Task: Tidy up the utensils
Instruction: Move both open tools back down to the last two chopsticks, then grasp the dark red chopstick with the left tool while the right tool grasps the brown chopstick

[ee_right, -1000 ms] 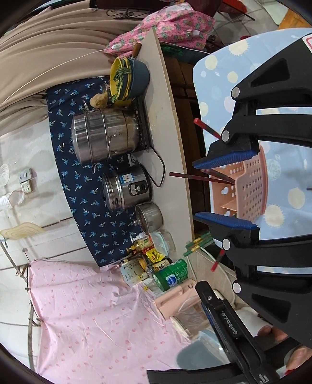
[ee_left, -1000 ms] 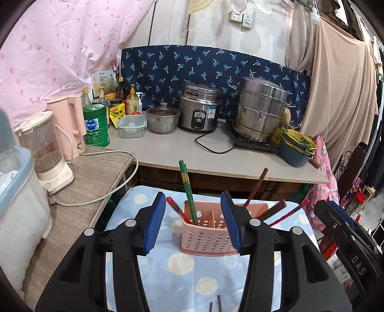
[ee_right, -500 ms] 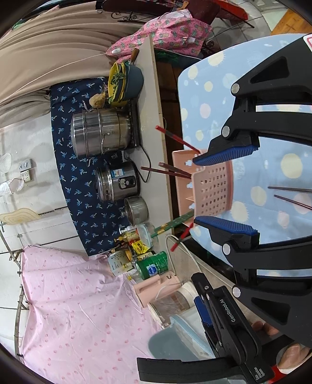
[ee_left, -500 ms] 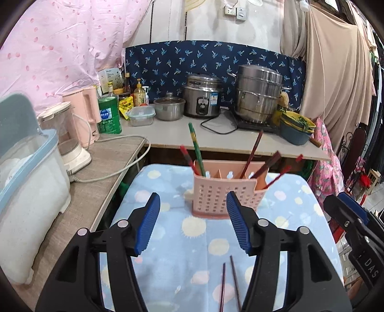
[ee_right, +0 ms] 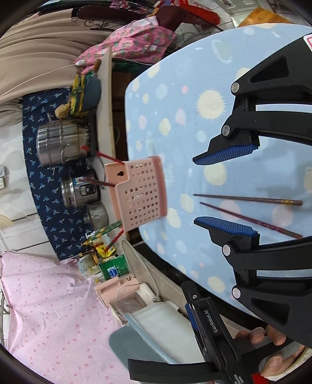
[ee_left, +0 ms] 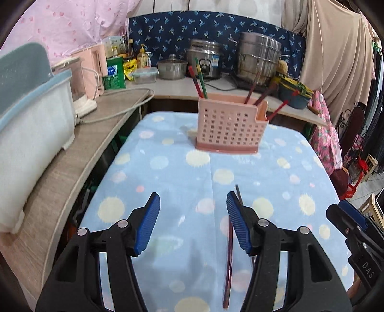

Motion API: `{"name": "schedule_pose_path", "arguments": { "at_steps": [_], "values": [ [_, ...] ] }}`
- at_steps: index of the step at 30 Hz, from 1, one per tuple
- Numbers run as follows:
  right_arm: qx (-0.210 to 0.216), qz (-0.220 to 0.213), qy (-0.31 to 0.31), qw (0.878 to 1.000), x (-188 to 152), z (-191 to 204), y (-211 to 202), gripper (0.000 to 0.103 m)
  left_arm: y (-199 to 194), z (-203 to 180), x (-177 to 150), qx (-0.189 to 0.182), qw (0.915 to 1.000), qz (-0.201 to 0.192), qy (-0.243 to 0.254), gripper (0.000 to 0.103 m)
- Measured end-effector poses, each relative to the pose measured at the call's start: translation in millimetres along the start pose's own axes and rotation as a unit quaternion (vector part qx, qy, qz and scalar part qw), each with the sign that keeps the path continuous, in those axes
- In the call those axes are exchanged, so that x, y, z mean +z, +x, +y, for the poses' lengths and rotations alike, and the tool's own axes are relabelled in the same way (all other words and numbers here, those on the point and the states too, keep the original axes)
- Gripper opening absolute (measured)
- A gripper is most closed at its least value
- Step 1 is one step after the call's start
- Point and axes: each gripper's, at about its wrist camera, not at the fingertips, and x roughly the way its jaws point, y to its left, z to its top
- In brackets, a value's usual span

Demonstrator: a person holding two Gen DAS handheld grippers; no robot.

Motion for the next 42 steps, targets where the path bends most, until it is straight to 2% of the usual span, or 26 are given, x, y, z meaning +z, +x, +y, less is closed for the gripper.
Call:
{"name": "schedule_pose_path", "arguments": {
  "at_steps": [8,16,19,23,26,30,36,39,42],
  "values": [
    [-0.016,0.034,-0.011,0.999,-52,-3,-2,0.044,6,-4,-55,0.003,0.9993,0.037,0.011,0.055],
    [-0.015,0.084,-0.012,0.996,-99,-4,14,0.044,16,-15,-102,-0.005,0.996,0.08,0.037,0.055],
    [-0.011,0.098,-0.014,0.995,-109,-1,23,0.044,19,-18,-113,0.0,0.9949,0.088,0.049,0.056],
    [-0.004,0.115,-0.023,0.993,-119,7,36,0.044,21,-18,-123,0.003,0.9939,0.096,0.053,0.063],
    [-0.002,0.123,-0.031,0.992,-122,14,44,0.043,22,-15,-125,0.008,0.9935,0.1,0.054,0.063],
    [-0.001,0.13,-0.037,0.991,-124,17,54,0.039,23,-12,-127,0.009,0.9932,0.104,0.052,0.064],
    [-0.009,0.134,-0.05,0.99,-129,21,63,0.021,23,-13,-127,0.005,0.9929,0.106,0.053,0.065],
    [-0.018,0.133,-0.056,0.989,-128,19,63,0.01,24,-15,-127,0.003,0.9927,0.107,0.056,0.066],
    [-0.018,0.133,-0.046,0.99,-128,12,61,0.007,25,-18,-128,0.0,0.9924,0.109,0.057,0.066]
  ]
}}
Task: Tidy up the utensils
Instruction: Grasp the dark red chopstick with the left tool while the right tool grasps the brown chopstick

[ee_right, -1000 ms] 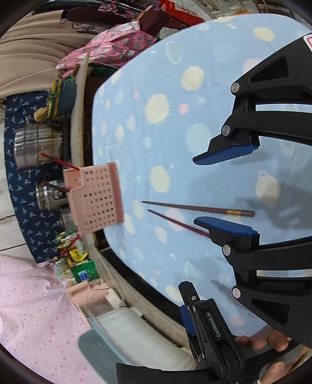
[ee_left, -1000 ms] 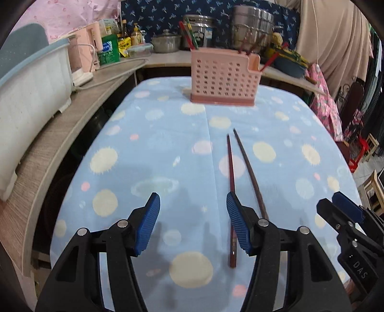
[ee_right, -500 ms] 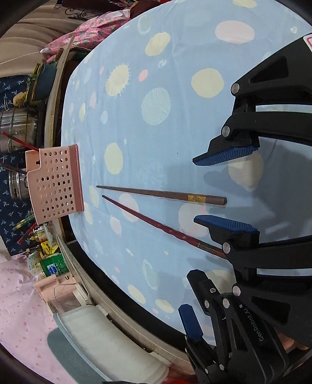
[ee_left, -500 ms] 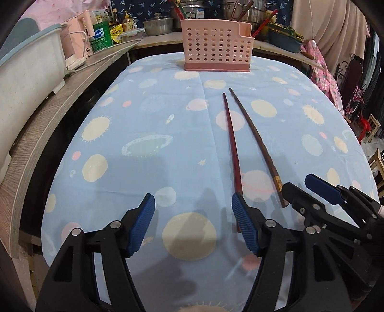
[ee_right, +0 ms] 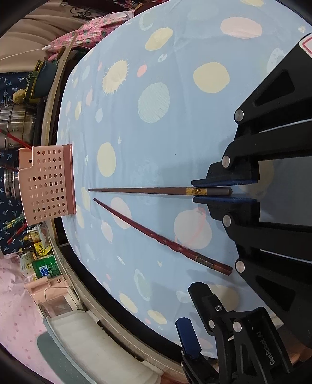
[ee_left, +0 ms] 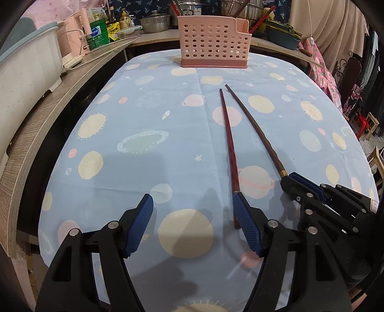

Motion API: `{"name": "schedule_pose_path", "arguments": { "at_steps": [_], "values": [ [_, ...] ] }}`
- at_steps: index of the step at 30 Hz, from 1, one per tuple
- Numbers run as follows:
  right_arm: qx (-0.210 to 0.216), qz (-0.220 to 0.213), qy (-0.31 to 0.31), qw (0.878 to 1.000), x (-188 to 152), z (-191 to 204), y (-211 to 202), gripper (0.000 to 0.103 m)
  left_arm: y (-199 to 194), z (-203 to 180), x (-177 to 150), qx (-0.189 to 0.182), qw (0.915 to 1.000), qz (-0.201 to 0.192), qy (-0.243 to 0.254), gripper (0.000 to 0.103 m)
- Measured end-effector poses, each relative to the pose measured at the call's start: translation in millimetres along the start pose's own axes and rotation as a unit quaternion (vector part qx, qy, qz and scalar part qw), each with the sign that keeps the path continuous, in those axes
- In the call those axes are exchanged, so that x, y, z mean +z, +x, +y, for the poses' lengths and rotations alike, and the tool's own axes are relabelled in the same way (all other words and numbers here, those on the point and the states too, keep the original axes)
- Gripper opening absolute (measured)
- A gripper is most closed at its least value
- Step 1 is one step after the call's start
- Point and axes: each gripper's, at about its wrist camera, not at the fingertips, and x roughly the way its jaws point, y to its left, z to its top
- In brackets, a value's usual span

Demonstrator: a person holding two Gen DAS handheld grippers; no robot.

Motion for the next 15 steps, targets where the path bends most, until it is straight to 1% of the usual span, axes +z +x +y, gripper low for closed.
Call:
{"name": "schedule_pose_path", "arguments": {
  "at_steps": [7,15],
  "values": [
    [-0.005,0.0,0.016,1.0,-8,-12,-9,0.007,4,-8,-3,-0.011,0.9999,0.007,0.004,0.066],
    [-0.01,0.0,0.038,0.999,-17,-27,-19,0.007,16,-12,-8,-0.025,0.9994,0.026,-0.003,0.066]
  ]
}}
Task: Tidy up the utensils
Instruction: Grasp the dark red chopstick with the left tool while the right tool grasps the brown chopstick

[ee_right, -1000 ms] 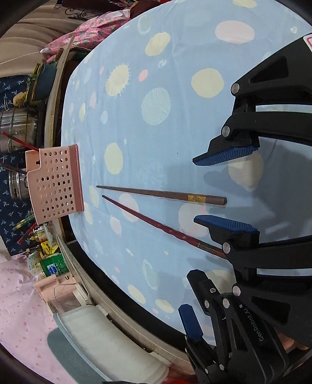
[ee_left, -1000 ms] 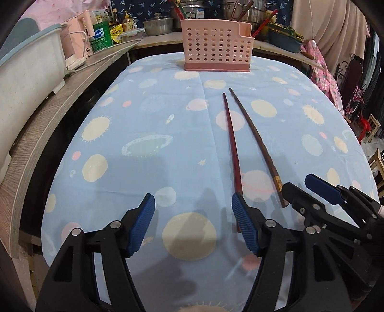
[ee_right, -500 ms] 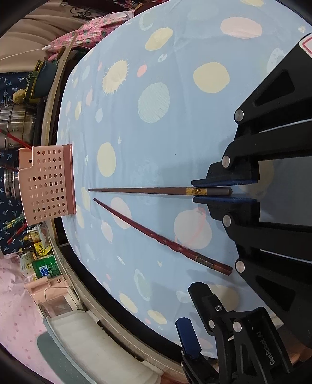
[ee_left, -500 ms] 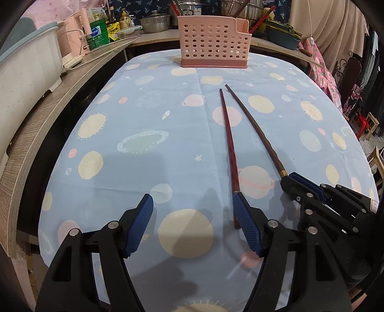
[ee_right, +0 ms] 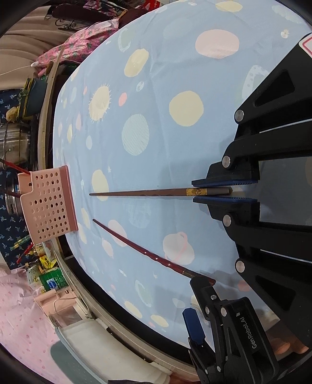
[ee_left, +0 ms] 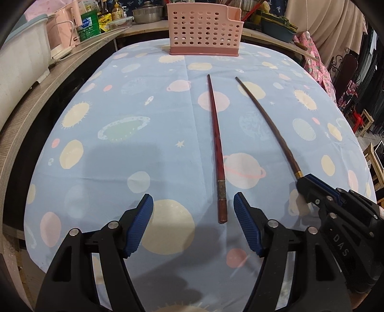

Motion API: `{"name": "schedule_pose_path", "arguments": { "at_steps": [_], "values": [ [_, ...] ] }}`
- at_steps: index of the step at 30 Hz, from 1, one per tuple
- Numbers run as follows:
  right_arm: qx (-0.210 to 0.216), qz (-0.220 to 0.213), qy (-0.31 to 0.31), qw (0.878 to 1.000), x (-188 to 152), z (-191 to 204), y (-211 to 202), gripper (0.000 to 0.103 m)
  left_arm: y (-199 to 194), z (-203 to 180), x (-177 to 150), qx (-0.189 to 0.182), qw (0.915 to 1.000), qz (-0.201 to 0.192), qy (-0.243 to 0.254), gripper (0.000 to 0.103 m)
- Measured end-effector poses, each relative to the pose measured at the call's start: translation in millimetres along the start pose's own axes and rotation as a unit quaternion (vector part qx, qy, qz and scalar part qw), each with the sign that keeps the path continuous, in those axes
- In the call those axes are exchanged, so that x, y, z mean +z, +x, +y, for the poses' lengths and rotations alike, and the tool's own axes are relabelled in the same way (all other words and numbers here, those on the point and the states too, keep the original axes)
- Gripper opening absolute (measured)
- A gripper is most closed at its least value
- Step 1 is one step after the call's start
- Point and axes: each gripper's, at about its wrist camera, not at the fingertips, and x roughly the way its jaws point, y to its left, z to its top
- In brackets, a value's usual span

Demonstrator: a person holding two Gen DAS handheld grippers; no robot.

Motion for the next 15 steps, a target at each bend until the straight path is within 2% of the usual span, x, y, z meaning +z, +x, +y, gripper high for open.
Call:
{"name": "schedule_pose_path", "arguments": {
  "at_steps": [6,10,15],
  "values": [
    [0.0,0.001,0.005,1.0,-1.7,-3.3,-1.7,0.007,6.5,-1.7,-1.5,-0.002,1.0,0.006,-0.002,0.066],
    [0.0,0.0,0.005,1.0,-2.0,-3.4,-1.9,0.007,6.5,-2.7,-1.3,0.003,1.0,0.005,0.001,0.061],
    [0.0,0.001,0.005,1.0,-1.9,-3.1,-1.9,0.007,6.4,-2.7,2.3,0.007,1.0,0.002,0.002,0.046]
  ]
}}
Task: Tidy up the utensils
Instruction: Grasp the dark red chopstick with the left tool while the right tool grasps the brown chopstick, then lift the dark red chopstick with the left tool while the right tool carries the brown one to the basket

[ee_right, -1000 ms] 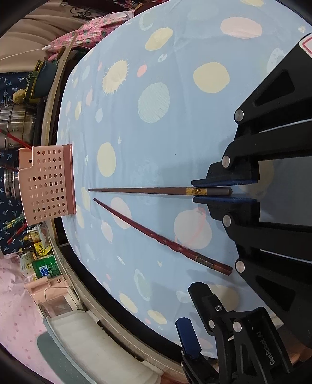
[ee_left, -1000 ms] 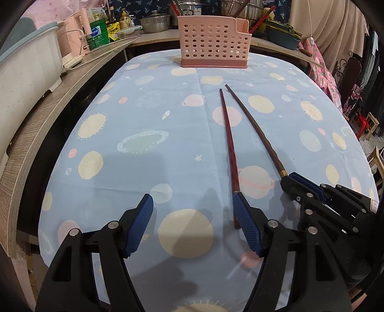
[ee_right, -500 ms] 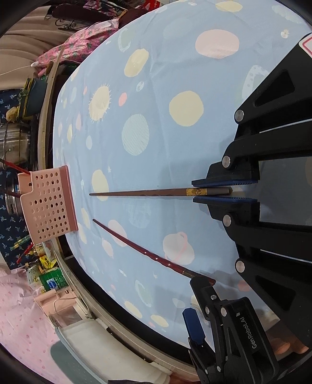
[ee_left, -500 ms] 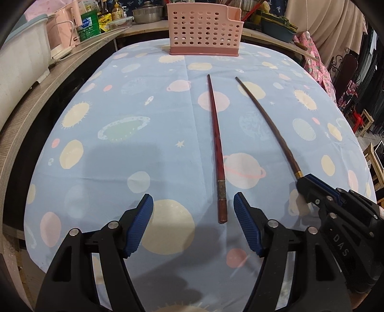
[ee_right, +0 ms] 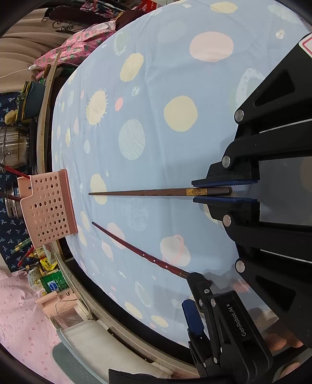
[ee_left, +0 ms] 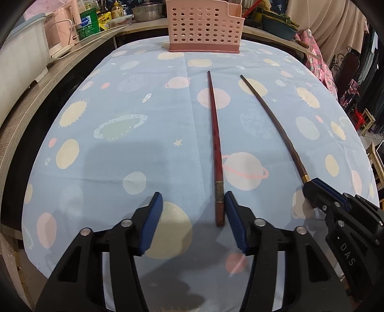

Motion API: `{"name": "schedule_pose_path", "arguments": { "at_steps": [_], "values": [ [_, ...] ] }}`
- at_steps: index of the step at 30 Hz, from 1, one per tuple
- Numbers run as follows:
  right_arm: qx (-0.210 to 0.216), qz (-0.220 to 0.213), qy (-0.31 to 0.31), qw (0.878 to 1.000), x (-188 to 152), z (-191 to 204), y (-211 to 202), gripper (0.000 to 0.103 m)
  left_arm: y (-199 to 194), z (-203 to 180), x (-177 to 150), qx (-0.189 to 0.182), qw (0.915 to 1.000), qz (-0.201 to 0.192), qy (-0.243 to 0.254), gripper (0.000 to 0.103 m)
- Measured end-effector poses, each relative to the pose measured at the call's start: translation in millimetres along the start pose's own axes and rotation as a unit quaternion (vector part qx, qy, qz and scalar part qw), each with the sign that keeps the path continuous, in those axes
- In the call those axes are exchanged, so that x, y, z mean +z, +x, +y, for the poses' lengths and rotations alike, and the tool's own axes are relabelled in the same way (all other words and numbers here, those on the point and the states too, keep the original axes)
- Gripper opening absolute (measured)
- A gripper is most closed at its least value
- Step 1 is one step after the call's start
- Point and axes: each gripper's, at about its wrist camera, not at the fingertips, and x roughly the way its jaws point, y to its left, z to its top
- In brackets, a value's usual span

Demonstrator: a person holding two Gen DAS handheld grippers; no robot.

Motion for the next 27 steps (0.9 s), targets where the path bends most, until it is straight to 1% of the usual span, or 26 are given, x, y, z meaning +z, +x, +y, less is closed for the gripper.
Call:
{"name": "schedule_pose_path", "arguments": {
  "at_steps": [2,4,6,7,8,15,19,22,27],
  "values": [
    [0.0,0.0,-0.001,1.0,-1,0,0,0.007,0,-1,1,-0.001,1.0,0.0,0.004,0.036],
    [-0.001,0.0,-0.001,1.0,-2,-1,-1,0.007,0,-2,2,0.0,1.0,0.001,0.006,0.03],
    [-0.001,0.0,-0.001,1.0,-1,0,0,0.007,0,-4,2,0.0,0.9999,0.001,0.011,0.019],
    [-0.001,0.0,-0.001,1.0,-2,-1,-1,0.007,0,-4,2,-0.001,0.9999,0.002,0.012,0.012],
    [0.0,0.0,0.0,1.0,-1,-1,-1,0.007,0,-4,2,-0.003,0.9999,0.003,0.012,0.008],
    [0.001,-0.002,-0.001,1.0,-3,1,-4,0.007,-2,-3,2,-0.012,0.9998,0.009,0.009,0.007],
    [0.007,-0.014,-0.001,1.0,0,3,-15,0.007,-10,-1,2,-0.017,0.9998,0.01,0.005,0.007],
    [0.014,-0.029,0.002,0.999,7,4,-29,0.007,-24,3,6,-0.022,0.9998,-0.002,-0.001,0.007],
    [0.024,-0.063,0.003,0.998,26,5,-55,0.007,-56,15,20,-0.033,0.9988,-0.032,-0.017,0.007]
  ]
}}
